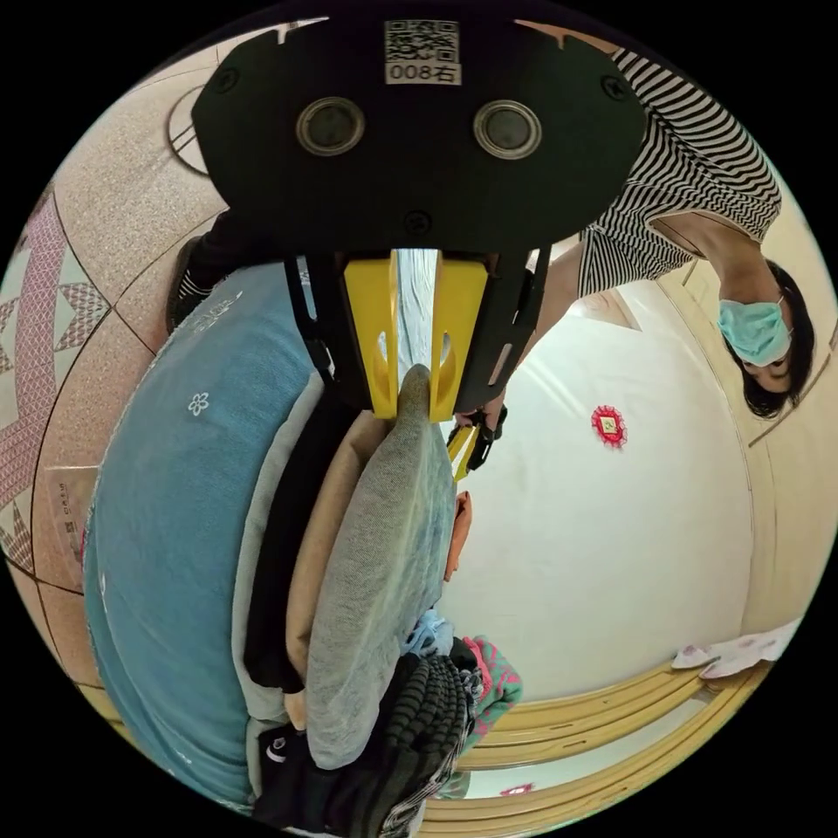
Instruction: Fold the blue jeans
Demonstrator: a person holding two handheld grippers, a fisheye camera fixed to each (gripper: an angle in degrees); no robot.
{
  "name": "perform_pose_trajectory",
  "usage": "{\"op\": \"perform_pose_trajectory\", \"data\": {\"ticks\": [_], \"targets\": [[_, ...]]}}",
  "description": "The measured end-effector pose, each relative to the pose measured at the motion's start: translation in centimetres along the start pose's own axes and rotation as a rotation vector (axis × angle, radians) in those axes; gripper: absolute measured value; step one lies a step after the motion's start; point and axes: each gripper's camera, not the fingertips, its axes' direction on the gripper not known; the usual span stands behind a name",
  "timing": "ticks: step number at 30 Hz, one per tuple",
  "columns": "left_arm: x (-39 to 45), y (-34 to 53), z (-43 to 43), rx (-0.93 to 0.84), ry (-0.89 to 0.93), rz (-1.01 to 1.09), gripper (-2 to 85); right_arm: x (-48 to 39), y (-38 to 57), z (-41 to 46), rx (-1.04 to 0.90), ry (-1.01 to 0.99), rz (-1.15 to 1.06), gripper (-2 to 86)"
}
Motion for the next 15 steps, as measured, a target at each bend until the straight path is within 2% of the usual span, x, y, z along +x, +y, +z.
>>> {"op": "perform_pose_trajectory", "data": {"ticks": [3, 6, 10, 12, 15], "targets": [[2.1, -0.4, 0.7, 0.055, -0.063, 0.061, 6.0, -1.1, 1.4, -1.6, 0.062, -0.042, 0.031, 5.5], [4.9, -1.3, 2.6, 0.066, -0.067, 0.144, 4.0, -3.5, 2.4, -3.5, 0.141, -0.002, 0.016, 3.2], [9.4, -2.9, 6.9, 0.04, -0.121, 0.303, 1.7, -9.5, 1.1, -5.7, 0.244, 0.179, -0.129, 0.8], [10.7, -3.5, 9.2, 0.008, -0.2, 0.345, 1.0, -12.4, -0.7, -5.2, 0.214, 0.294, -0.216, 0.4], [11.6, -4.1, 12.9, -0.04, -0.417, 0.368, 0.4, -16.3, -3.9, -3.0, 0.198, 0.559, -0.336, 0.2]]}}
